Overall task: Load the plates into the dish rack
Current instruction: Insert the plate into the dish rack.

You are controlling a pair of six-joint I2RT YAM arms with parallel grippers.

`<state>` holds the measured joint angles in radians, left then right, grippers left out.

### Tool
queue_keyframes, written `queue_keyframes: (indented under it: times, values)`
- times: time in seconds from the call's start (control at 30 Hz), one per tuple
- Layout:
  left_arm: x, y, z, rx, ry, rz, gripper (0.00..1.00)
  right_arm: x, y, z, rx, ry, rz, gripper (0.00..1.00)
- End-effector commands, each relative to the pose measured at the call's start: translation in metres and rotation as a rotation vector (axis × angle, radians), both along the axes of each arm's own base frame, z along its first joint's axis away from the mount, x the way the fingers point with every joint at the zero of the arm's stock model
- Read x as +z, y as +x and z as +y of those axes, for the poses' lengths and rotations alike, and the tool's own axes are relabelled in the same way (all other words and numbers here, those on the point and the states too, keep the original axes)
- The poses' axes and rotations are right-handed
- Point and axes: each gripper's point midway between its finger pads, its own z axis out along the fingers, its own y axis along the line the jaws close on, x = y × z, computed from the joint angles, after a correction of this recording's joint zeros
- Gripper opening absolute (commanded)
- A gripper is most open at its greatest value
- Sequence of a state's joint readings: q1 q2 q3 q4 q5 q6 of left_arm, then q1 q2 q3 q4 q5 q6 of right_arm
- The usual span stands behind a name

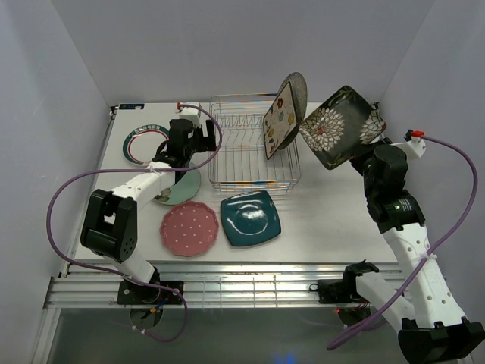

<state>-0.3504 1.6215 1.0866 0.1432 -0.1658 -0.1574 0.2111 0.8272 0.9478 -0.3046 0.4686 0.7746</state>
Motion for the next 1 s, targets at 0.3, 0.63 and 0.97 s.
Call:
queue_keyframes:
  times: [0.3, 0.63, 0.97]
  values:
    - [0.028, 0.002, 0.000, -0.006, -0.024, -0.063, 0.98, 0.132, 0.008, 0.035, 0.053, 0.058, -0.378, 0.08]
    - [0.031, 0.001, 0.001, -0.004, -0.022, -0.070, 0.98, 0.141, 0.026, 0.074, 0.050, 0.001, -0.377, 0.08]
    - [0.033, 0.000, 0.001, -0.004, -0.023, -0.074, 0.98, 0.146, 0.042, 0.109, -0.017, -0.095, -0.364, 0.08]
